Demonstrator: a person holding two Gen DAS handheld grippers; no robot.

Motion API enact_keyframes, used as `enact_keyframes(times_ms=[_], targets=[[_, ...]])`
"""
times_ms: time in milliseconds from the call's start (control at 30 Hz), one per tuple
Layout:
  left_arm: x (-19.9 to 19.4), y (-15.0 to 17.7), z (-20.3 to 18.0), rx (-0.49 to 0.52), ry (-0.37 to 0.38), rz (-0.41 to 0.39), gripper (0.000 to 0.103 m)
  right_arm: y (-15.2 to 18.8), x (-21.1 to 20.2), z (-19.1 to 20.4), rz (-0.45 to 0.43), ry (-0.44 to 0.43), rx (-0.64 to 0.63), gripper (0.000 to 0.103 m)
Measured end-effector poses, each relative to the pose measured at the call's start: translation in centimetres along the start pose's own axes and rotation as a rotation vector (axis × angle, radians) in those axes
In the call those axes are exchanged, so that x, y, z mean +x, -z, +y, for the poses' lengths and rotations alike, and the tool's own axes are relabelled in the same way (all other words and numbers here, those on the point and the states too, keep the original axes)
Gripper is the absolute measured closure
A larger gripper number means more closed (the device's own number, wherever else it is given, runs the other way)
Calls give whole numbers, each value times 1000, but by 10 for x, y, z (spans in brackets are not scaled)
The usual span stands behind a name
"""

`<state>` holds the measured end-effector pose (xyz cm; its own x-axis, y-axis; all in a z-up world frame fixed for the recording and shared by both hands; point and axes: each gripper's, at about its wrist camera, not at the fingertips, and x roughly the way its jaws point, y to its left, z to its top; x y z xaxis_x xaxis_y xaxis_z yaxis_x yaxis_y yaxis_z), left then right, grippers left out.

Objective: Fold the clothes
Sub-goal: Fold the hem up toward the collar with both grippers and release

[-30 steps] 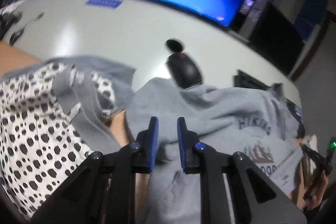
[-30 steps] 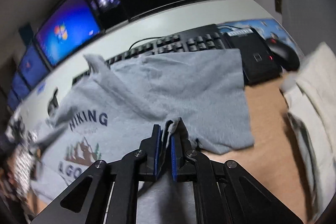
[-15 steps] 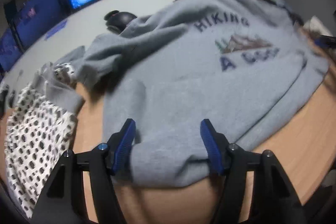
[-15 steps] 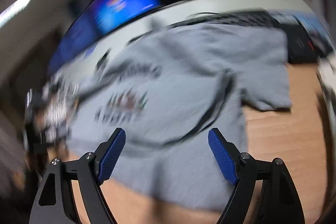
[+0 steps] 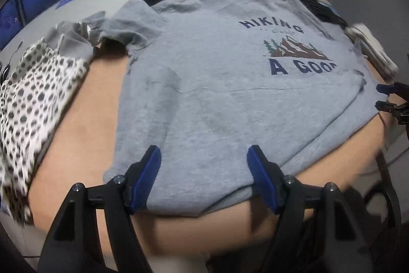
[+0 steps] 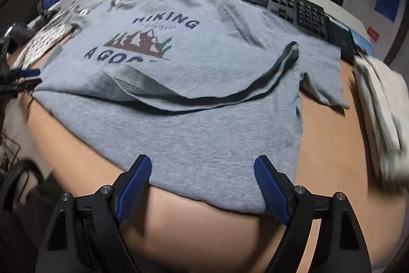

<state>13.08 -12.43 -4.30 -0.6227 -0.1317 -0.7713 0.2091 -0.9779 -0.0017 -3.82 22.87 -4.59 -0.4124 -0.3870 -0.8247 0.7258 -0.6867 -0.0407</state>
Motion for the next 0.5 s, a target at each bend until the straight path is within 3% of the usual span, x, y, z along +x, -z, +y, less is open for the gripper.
enact_keyframes(times_ms=[100, 167, 200, 300, 367, 400, 433, 500], targets=[[-29, 1, -3, 59, -102, -89, 31, 28, -15, 6, 1, 8, -20, 14], [-43, -10, 2, 76, -138, -153, 19, 36, -14, 11, -5, 46, -37, 13], [-42, -17, 5, 87, -100, -149, 7, 37, -14, 11, -9, 49, -30, 10], [-19, -37, 12, 112, 39, -59, 4, 31, -11, 11, -13, 40, -3, 6], [1, -45, 11, 137, 49, -10, 8, 28, -11, 13, -17, 42, -22, 6], [11, -46, 10, 154, 48, 19, 17, 26, -13, 14, -20, 39, -24, 6], [20, -48, 10, 165, 49, 44, 39, 26, -14, 15, -23, 34, -25, 6], [35, -52, 11, 163, 58, 83, 51, 29, -17, 17, -27, 28, -33, 6]])
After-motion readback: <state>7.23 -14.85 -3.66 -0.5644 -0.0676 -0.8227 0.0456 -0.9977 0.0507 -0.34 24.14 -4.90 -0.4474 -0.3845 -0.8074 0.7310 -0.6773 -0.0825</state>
